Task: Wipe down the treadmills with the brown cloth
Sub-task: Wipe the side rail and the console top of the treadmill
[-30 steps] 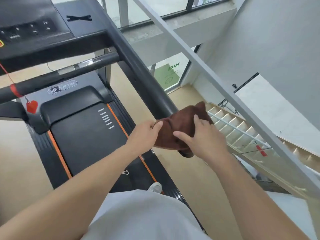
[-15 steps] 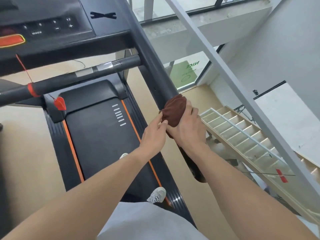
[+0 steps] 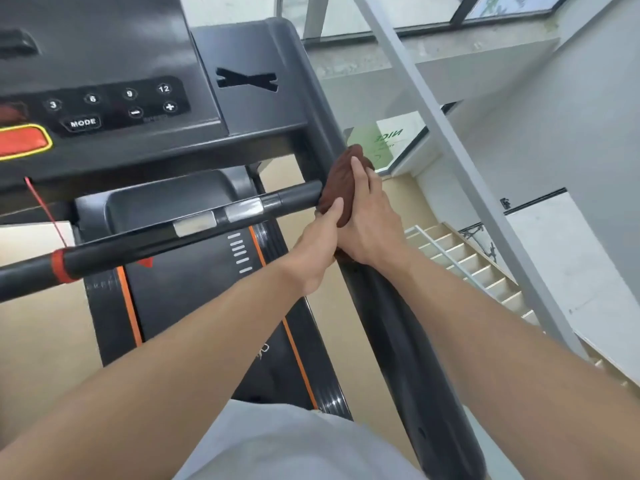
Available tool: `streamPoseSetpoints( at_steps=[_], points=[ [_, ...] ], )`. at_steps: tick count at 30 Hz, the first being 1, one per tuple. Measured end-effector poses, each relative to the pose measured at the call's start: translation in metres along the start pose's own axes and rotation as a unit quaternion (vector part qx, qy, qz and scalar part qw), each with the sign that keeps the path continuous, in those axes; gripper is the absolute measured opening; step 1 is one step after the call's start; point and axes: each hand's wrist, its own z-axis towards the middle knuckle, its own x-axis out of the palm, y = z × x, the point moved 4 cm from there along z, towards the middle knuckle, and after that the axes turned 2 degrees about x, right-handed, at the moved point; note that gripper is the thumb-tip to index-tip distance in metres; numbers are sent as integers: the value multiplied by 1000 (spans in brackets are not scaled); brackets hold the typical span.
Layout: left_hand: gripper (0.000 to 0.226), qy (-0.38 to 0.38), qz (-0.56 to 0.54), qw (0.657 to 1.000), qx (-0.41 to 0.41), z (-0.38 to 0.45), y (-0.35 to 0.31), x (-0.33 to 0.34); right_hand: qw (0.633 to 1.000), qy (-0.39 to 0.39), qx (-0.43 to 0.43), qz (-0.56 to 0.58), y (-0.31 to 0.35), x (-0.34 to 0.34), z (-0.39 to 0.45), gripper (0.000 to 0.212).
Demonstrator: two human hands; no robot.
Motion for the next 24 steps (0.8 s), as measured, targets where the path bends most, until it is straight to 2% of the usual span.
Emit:
streamPoseSetpoints(
  at_steps=[3,6,12,17,24],
  points=[
    [45,-24,-85,995,-37,8,-18,-3,996,23,-80,-39,17,-4,24,102],
    [38,-58,-104,992,-42,5,-19,-5,992,28,-114,-49,21,-4,30,96],
    [34,-58,-70,995,-39,-20,7,4,997,12,-65,-43,-1,0,-18,100],
    [33,-35,-42,997,-56,-62,62,26,1000,23,-6,-9,-43,3,-89,112],
    [41,-17,62,995,-77,-135,150,65,1000,26,5,17,-100,5,-205,111]
  ],
)
